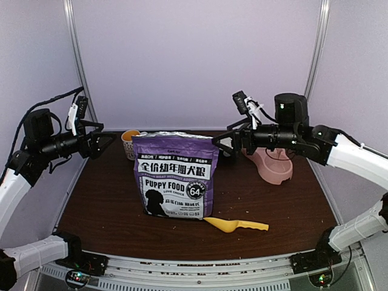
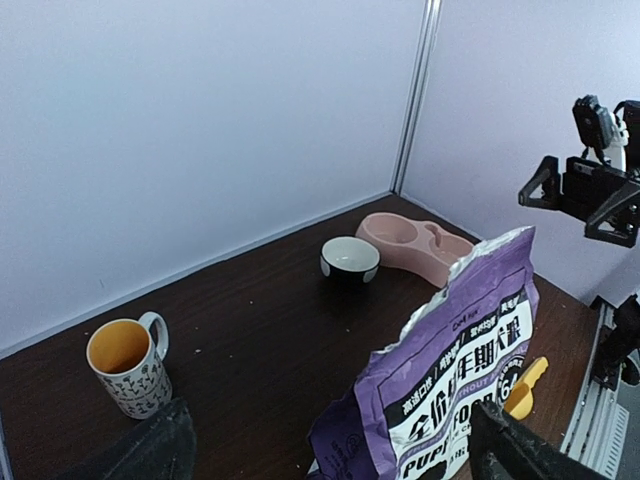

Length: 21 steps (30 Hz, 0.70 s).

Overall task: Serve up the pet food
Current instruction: Adjust the pet food bag at the center of the board.

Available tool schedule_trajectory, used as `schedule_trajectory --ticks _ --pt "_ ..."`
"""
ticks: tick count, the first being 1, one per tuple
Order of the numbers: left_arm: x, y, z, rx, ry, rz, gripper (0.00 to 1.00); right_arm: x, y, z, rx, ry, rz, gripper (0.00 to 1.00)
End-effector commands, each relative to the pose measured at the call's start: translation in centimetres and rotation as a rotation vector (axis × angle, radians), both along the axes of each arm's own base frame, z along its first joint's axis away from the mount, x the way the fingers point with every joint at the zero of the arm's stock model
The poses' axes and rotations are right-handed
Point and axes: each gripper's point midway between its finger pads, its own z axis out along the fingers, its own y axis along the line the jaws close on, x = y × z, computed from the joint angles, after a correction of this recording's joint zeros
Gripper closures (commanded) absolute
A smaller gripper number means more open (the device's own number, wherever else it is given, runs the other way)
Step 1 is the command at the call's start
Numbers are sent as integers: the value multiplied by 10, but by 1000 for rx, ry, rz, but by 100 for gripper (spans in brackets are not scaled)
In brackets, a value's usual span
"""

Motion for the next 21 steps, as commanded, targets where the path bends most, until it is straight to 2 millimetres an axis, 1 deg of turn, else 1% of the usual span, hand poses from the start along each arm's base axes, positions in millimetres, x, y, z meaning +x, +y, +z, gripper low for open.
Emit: schedule_trajectory --ticks 1,2,6,11,16,19,21 --pt "-5 -3 20 -14 -80 -25 2 10 7 -13 -207 5 13 2" --pt "-4 -2 19 -12 -80 -17 2 11 12 -10 -239 5 25 3" --pt "-6 -2 18 -17 -75 -21 2 10 31 -25 -378 8 59 9" --pt "-7 -1 19 -17 -77 -14 2 11 57 -30 -453 -8 94 14" --pt "-9 -2 22 -26 -76 -26 2 22 74 -40 -584 -42 75 28" --pt "-11 -2 23 -28 -80 -28 2 27 83 -41 -618 -57 83 33" --pt "-12 -2 24 -29 -86 -26 2 29 88 -44 -631 -57 97 39"
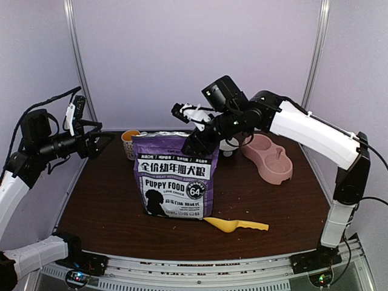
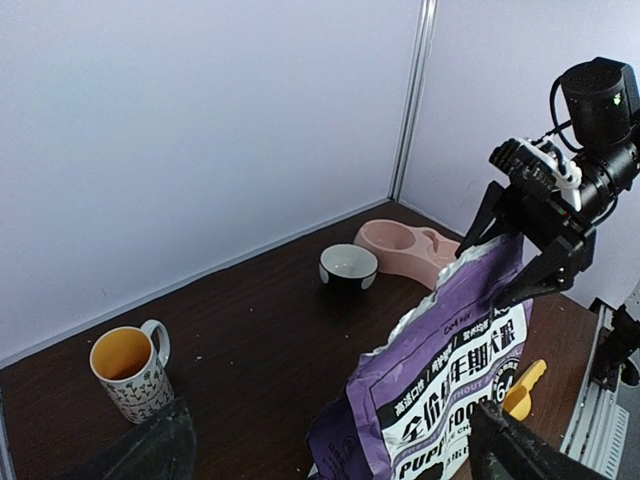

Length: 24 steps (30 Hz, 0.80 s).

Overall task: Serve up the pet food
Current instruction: Adjust the pet food bag at the center of the board.

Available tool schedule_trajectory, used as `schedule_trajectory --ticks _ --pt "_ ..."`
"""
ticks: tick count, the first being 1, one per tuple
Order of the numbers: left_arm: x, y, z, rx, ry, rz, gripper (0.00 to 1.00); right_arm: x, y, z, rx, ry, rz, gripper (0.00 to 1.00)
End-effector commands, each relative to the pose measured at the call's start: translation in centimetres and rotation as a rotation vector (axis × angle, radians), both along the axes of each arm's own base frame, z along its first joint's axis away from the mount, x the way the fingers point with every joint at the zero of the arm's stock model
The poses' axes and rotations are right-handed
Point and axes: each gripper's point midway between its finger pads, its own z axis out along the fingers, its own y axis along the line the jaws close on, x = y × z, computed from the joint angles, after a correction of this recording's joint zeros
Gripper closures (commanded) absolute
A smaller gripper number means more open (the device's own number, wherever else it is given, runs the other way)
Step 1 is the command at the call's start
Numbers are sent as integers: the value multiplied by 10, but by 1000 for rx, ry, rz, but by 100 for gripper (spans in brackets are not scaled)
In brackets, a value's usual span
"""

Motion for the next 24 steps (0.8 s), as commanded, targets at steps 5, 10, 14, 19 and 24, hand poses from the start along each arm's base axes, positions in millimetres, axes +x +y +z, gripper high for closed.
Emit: schedule_trajectory --ticks 5,10,14,19,24 --pt "-8 -1 19 -19 -72 -12 2 -4 3 -5 -86 -8 35 71" --pt "-7 0 18 -18 -69 -6 2 -8 4 27 35 -50 25 100" --pt "-6 0 17 -17 -64 -7 2 -15 0 76 241 -115 5 100" --pt "-4 2 17 -14 -65 14 2 14 -27 131 419 -188 -252 100" --pt "-4 3 17 -14 -66 18 2 47 -57 156 490 -229 -519 100"
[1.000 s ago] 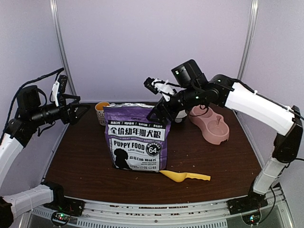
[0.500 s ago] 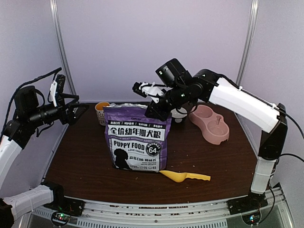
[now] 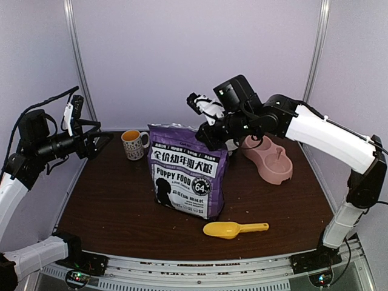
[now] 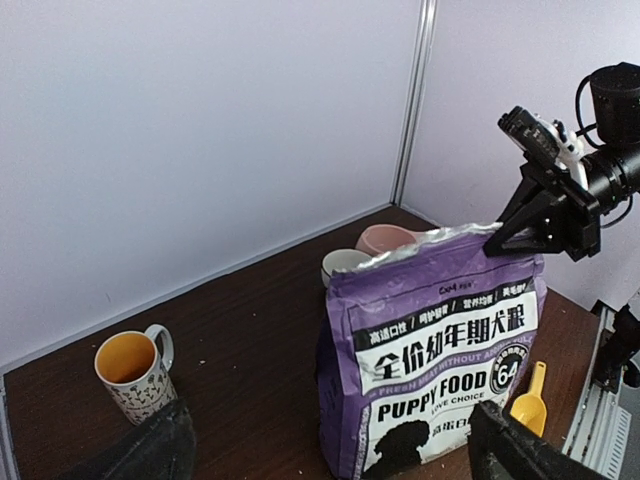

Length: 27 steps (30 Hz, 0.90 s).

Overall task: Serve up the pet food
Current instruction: Adjust the pet food bag at the center of the board.

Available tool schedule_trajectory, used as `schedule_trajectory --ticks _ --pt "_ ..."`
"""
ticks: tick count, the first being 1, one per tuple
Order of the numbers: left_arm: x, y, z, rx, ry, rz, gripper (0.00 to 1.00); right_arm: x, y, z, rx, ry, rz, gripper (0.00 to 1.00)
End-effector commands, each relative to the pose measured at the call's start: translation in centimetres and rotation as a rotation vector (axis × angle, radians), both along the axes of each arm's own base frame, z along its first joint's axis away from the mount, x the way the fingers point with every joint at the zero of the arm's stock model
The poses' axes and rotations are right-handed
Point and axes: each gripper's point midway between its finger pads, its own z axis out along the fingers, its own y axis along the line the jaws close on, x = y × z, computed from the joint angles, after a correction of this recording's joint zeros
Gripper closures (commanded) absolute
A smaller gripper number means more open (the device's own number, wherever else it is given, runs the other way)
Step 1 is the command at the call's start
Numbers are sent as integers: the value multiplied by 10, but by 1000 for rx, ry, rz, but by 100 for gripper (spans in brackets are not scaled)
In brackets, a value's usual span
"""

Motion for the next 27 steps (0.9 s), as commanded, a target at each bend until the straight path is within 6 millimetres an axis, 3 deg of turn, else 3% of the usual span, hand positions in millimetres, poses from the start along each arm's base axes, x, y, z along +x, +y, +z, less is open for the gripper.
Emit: schedule_trajectory --ticks 1,8,18,22,26,27 --pt "0 1 12 -11 -47 13 2 44 -39 138 377 -246 -353 100" --pt "3 1 9 -10 -39 17 2 49 -41 132 473 -199 -471 100" --pt "9 3 3 -3 -13 35 2 29 2 139 783 -96 -426 100" --pt "11 2 0 -1 -3 34 2 29 13 134 792 -75 -404 100" --pt "12 2 -2 -1 5 31 2 26 4 137 708 -133 -390 99" --pt "12 2 -1 -1 4 32 2 24 0 137 676 -150 -389 92"
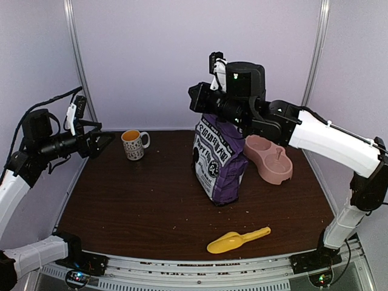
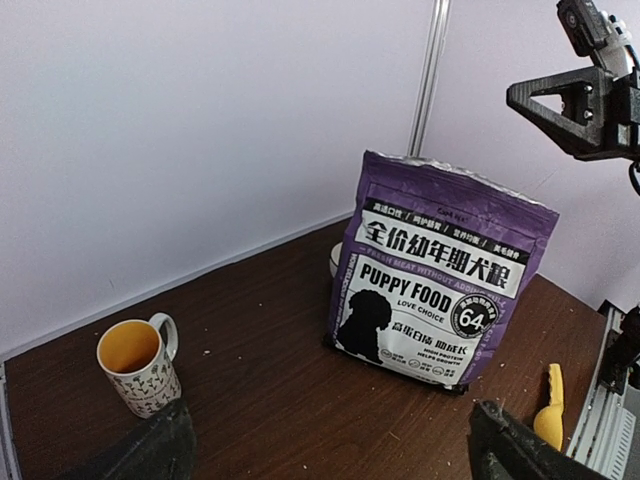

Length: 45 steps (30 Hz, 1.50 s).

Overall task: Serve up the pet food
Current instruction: Adjust the pet food bag at the center of the board, then move the pet food bag to the center of the board.

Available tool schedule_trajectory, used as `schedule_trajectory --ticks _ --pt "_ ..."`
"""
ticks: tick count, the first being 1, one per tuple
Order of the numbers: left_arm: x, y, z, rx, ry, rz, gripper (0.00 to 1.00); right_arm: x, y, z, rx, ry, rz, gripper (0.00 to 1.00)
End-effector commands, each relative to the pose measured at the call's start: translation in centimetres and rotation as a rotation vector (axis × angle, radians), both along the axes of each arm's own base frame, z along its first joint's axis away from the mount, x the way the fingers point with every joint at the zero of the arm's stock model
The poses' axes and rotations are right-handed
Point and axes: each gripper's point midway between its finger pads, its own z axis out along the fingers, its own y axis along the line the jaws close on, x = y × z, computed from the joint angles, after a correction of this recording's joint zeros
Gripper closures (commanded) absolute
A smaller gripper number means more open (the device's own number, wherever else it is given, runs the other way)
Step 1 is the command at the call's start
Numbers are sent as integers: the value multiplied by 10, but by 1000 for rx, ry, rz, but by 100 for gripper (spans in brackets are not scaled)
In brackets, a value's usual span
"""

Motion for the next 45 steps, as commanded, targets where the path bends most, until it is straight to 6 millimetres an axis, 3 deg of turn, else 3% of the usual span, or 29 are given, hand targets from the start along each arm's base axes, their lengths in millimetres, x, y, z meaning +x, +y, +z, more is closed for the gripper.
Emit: schedule_trajectory --ticks 1,4,7,12,16,20,28,33,36,38,39,45 --pt "3 1 6 -9 -25 13 2 -6 -16 13 -81 -53 -8 84" --pt "5 1 5 -10 -18 19 2 -3 -38 -2 -205 -31 -46 65" --pt "6 1 5 -11 -13 22 2 2 -58 -29 -303 39 -58 45" --pt "7 4 4 -4 -10 38 2 20 -94 -67 -424 154 -98 29" --pt "8 4 3 -2 -7 41 2 41 -110 -101 -507 275 -68 22" --pt "8 3 2 -1 -2 37 2 55 -120 -118 -564 329 -69 35" --pt "11 3 -1 2 8 38 2 61 -98 -132 -617 375 47 29" --pt "11 2 -2 2 12 33 2 67 -84 -144 -659 405 101 52" --pt "11 2 -2 2 13 35 2 70 -78 -145 -669 414 122 74" --pt "11 3 -2 4 13 38 2 69 -74 -141 -651 410 138 95" --pt "11 3 -2 4 14 38 2 68 -71 -137 -633 402 149 100" --pt "10 4 -1 8 8 42 2 41 -32 -91 -358 346 365 100"
